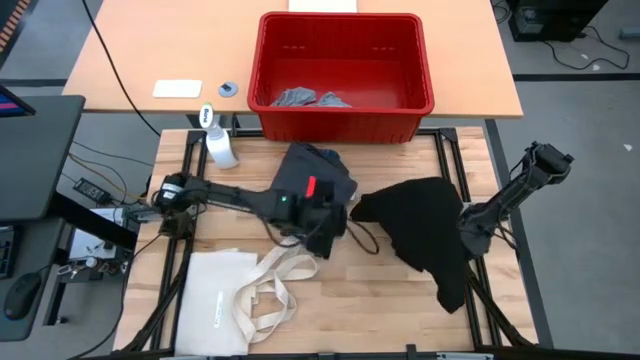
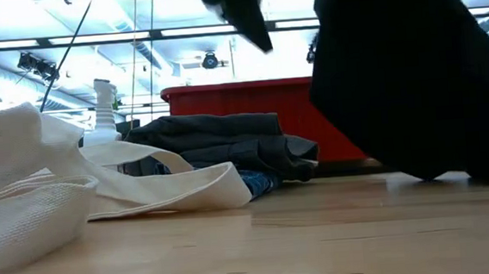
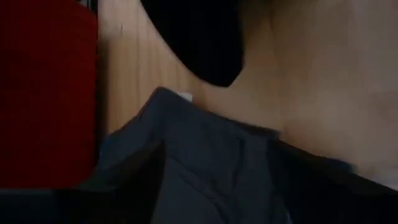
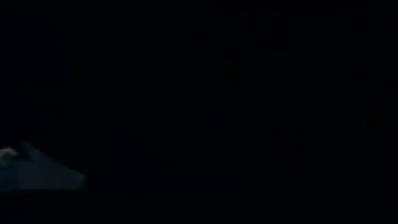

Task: Fold Laundry from Bin
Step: Fold the black shirt

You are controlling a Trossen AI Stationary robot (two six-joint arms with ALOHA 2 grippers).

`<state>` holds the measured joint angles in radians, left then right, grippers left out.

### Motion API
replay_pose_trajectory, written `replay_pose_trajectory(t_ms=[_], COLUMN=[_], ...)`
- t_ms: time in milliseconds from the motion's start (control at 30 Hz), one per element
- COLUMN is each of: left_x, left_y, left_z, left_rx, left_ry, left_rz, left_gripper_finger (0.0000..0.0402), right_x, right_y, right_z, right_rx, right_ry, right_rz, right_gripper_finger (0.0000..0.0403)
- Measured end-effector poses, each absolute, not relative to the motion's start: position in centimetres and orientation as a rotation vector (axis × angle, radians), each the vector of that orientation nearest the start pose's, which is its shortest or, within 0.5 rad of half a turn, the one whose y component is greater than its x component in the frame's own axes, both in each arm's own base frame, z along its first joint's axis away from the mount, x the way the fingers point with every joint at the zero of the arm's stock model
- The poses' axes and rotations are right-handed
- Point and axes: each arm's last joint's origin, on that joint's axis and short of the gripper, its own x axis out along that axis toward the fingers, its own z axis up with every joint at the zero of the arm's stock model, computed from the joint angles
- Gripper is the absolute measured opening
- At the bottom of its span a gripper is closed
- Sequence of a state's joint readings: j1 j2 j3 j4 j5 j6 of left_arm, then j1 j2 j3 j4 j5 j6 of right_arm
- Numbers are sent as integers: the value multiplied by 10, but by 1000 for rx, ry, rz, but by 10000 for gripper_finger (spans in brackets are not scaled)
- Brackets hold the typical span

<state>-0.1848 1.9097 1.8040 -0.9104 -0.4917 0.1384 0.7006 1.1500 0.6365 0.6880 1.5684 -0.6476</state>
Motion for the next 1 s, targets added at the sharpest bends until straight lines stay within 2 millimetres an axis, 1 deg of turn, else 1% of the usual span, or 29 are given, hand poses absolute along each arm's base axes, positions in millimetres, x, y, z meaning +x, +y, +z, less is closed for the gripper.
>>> replay_pose_trajectory(t_ms=[100, 167, 300, 367, 433, 500, 567, 667, 733, 800, 900, 1000], left_x=[407, 412, 409, 398, 387, 374, 363, 351, 345, 338, 324, 305], left_y=[-35, -13, 42, 66, 86, 101, 112, 119, 117, 113, 103, 91], left_z=[293, 280, 236, 217, 201, 193, 186, 172, 164, 161, 163, 172], left_rx=[422, 381, 280, 206, 128, 50, -25, -102, -114, -113, -92, -65], left_ry=[888, 830, 891, 962, 1013, 1058, 1096, 1139, 1159, 1169, 1195, 1219], left_rz=[191, 175, 214, 261, 314, 378, 439, 492, 502, 502, 513, 522], left_gripper_finger=[269, 262, 246, 237, 228, 219, 209, 195, 187, 182, 181, 180], right_x=[183, 180, 179, 178, 179, 179, 179, 179, 179, 179, 179, 179], right_y=[129, 133, 135, 136, 137, 138, 138, 138, 138, 138, 138, 138], right_z=[289, 290, 289, 289, 287, 287, 287, 287, 287, 287, 287, 287], right_rx=[-436, -429, -404, -392, -395, -400, -396, -397, -398, -400, -406, -410], right_ry=[187, 175, 165, 157, 155, 156, 154, 153, 153, 154, 156, 158], right_rz=[-802, -777, -774, -766, -756, -753, -752, -748, -748, -748, -747, -746], right_gripper_finger=[154, 154, 154, 154, 154, 154, 154, 154, 154, 154, 154, 154])
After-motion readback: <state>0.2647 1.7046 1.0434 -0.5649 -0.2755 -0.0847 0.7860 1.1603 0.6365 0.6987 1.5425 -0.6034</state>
